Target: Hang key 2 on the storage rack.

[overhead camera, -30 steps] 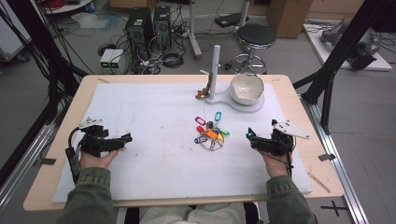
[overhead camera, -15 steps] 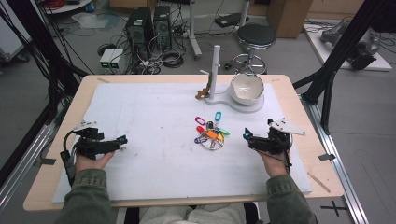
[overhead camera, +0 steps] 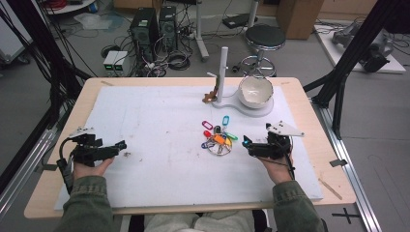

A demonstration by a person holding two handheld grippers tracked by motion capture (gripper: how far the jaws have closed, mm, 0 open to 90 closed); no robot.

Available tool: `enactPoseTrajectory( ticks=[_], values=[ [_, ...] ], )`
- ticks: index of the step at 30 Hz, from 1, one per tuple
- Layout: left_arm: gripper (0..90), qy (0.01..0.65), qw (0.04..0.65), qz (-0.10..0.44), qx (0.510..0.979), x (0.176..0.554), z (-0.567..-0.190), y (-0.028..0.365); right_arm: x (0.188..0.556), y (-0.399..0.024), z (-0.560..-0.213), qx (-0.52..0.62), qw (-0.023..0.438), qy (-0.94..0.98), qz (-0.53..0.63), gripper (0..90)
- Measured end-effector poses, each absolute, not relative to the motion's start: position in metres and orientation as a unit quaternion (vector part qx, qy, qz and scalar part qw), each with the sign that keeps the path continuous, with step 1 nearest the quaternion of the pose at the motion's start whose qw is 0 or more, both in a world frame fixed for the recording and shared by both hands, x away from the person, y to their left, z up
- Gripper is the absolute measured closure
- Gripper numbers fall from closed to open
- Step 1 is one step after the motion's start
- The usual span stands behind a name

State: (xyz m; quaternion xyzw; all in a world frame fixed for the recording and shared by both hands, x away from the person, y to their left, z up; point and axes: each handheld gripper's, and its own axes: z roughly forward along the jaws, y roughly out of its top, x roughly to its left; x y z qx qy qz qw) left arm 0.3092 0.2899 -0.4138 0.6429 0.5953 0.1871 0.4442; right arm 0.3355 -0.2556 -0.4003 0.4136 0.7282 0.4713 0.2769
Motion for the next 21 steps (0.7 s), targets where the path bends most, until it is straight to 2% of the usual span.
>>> enactPoseTrajectory(
  ticks=[21],
  values=[
    [1.7, 0.593, 0.458, 0.203, 0.631, 0.303, -0.415, 0.293, 0.352, -0.216, -0.407, 0.382, 0.208, 0.795, 0.422, 1.6]
  ],
)
